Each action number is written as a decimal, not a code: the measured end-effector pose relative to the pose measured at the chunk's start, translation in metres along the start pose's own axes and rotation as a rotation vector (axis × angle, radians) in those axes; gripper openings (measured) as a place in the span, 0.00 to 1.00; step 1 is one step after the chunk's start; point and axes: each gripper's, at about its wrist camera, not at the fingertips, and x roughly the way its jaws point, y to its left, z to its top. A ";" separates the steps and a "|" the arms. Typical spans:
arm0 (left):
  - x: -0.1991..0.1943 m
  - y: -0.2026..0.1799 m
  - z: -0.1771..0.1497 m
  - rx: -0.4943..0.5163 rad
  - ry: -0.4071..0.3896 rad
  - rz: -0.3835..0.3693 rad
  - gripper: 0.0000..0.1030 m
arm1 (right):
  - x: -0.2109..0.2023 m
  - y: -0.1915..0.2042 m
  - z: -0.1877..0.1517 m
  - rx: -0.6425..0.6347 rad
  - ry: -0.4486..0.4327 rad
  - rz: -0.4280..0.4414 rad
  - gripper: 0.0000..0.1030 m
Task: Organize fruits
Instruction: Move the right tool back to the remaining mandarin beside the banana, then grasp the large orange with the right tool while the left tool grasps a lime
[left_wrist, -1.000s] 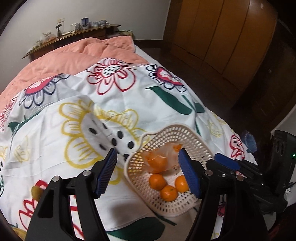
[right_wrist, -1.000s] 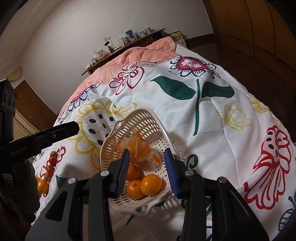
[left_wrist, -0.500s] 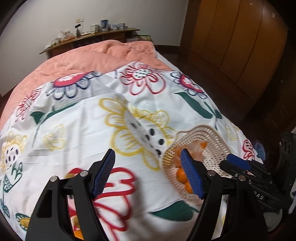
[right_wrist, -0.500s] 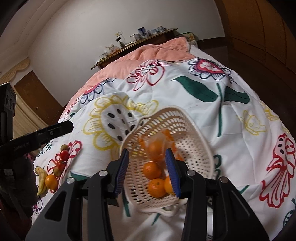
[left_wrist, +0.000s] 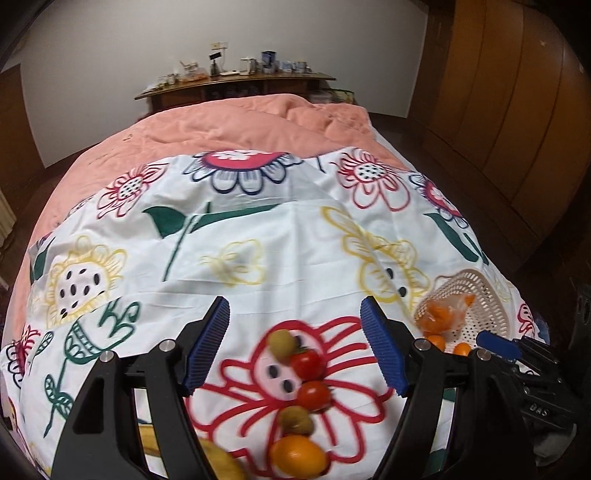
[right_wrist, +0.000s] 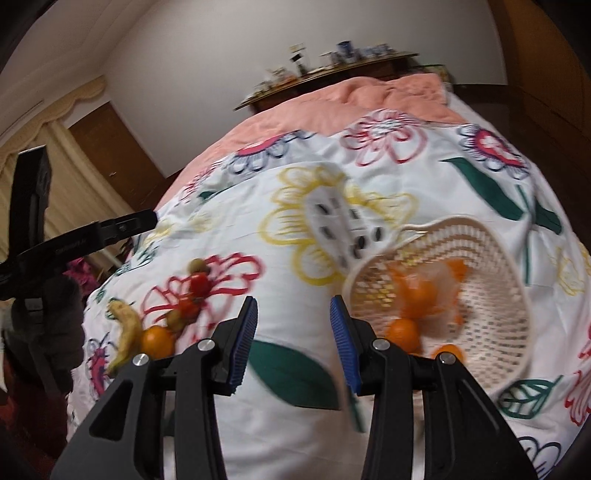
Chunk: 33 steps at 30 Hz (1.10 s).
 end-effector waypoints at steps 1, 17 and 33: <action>-0.002 0.005 -0.001 -0.008 -0.002 0.001 0.73 | 0.002 0.006 0.000 -0.007 0.010 0.014 0.40; -0.012 0.063 -0.024 -0.101 -0.027 -0.017 0.73 | 0.058 0.122 -0.023 -0.205 0.249 0.179 0.40; -0.010 0.090 -0.033 -0.155 -0.030 -0.044 0.73 | 0.102 0.150 -0.031 -0.287 0.383 0.079 0.41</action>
